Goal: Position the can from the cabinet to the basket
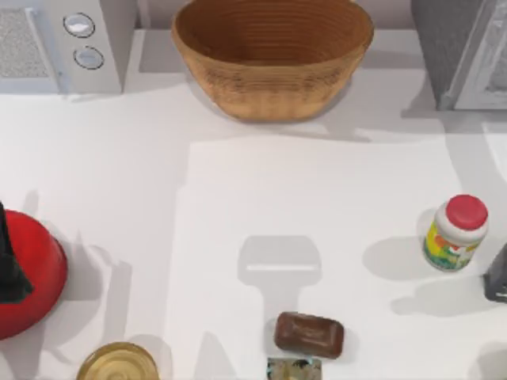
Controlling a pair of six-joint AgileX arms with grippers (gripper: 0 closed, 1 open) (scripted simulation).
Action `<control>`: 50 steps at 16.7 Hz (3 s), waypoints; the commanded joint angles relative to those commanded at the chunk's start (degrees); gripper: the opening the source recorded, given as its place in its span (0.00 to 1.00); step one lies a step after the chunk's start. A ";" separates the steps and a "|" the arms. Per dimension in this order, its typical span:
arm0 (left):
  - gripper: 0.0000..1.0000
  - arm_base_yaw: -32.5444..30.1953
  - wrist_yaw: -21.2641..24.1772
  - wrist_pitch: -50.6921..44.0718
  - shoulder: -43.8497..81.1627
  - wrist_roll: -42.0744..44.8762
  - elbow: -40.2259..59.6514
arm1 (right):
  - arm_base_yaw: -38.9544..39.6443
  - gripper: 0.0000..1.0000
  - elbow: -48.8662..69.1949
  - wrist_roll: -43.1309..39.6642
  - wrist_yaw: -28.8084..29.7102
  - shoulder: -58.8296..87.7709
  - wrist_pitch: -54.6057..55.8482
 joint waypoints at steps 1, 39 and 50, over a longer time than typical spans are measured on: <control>1.00 0.00 0.00 0.00 0.00 0.00 0.00 | -0.22 0.00 -3.34 -0.03 -0.28 -2.14 1.10; 1.00 0.00 0.00 0.00 0.00 0.00 0.00 | 1.27 0.00 -92.40 -0.87 -3.39 -53.60 48.55; 1.00 0.00 0.00 0.00 0.00 0.00 0.00 | 20.69 0.00 -33.20 -0.54 14.82 15.77 64.84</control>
